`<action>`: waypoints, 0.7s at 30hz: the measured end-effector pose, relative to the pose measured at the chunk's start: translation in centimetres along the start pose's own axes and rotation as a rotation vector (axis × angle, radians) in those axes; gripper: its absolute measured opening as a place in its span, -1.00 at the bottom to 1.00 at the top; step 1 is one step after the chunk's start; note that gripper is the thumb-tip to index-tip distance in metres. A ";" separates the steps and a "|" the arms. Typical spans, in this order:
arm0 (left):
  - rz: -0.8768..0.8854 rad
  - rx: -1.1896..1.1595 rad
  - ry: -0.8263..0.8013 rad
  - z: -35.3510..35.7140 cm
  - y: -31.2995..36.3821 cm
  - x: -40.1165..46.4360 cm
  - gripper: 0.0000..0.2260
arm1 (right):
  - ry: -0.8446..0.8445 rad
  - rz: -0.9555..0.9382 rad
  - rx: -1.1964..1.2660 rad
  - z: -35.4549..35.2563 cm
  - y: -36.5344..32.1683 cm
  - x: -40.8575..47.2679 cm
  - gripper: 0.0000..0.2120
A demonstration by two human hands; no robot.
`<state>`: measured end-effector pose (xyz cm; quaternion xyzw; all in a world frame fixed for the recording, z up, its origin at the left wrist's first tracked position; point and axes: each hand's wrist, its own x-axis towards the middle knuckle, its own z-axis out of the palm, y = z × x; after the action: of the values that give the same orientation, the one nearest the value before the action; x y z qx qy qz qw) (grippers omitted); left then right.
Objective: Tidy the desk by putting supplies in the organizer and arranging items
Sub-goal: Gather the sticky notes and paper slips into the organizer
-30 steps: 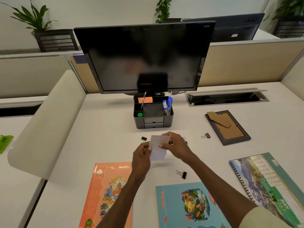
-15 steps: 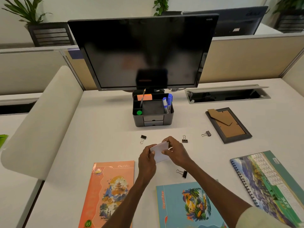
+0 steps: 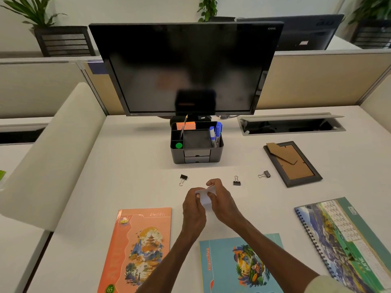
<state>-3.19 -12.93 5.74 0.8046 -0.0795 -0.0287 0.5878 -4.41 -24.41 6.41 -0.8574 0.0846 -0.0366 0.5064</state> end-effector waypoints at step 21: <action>-0.067 0.097 -0.091 -0.9 -3.2 0.2 -0.69 | 0.121 -0.598 -0.788 -2.2 -0.2 0.2 -0.49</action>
<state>-2.54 -11.23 2.98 0.8322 -0.0804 -0.0813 0.5426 -4.55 -26.20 7.66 -0.9666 -0.1286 -0.1951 0.1053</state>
